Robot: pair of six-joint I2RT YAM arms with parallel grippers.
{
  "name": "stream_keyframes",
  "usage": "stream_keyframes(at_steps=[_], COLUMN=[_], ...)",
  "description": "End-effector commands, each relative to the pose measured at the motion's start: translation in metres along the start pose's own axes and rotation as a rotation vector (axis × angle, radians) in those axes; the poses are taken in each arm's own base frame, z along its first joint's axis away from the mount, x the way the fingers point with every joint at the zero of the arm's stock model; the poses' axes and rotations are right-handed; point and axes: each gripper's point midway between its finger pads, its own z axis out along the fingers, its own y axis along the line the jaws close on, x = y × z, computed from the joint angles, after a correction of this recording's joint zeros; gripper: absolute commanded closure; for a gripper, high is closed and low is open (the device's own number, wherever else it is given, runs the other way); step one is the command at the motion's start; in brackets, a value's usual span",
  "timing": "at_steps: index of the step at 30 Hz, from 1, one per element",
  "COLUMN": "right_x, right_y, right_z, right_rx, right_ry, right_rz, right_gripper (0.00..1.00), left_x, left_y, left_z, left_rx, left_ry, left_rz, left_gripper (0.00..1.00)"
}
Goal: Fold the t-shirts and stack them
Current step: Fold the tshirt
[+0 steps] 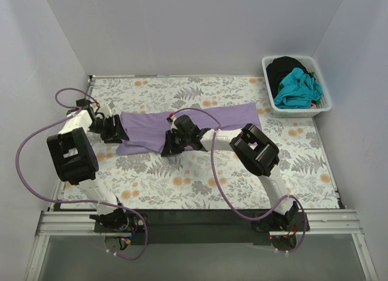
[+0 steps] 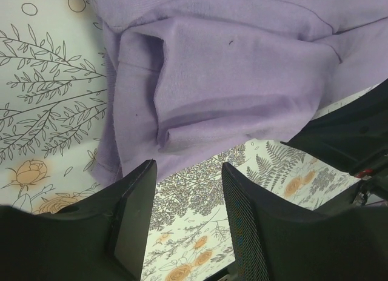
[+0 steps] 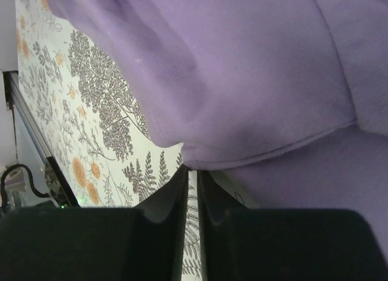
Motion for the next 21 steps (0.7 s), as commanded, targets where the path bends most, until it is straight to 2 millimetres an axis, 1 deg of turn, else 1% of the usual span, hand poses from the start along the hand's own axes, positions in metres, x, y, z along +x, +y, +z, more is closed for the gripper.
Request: stream_keyframes(at_steps=[1,3,4,11,13,18,19,21], right_x=[-0.002,-0.003,-0.004,-0.009,-0.012,-0.023,-0.024,-0.026], right_y=[0.002,0.003,0.004,0.006,0.010,0.028,0.029,0.031], right_z=[0.005,0.004,0.004,-0.003,-0.006,-0.014,-0.015,-0.017], right_rx=[-0.002,-0.002,-0.005,-0.017,-0.031,-0.081,-0.084,-0.089], right_ry=[-0.006,-0.009,-0.011,-0.024,-0.033,-0.057,-0.058,-0.064], right_rz=[0.000,-0.001,-0.002,-0.019,-0.035,-0.072,-0.078,-0.084], right_gripper=[0.86,0.96,0.99,0.99,0.99,0.99,0.99,0.99], left_x=[-0.005,-0.007,-0.006,-0.004,-0.004,-0.006,-0.007,-0.009], left_y=[-0.004,-0.003,-0.001,0.000,0.000,-0.002,-0.002,-0.004], left_z=[-0.009,-0.007,-0.005,0.004,0.005,0.012,0.013,0.015], left_rx=[-0.014,-0.015,-0.012,0.015,0.021,0.051,0.053,0.059], left_ry=[-0.033,-0.032,-0.023,0.000,-0.001,0.005,0.005,0.007], left_rz=[0.038,0.044,0.035,0.030,0.026,0.008,0.010,0.011], left_gripper=[0.54,0.54,0.54,0.56,0.58,0.66,0.68,0.68])
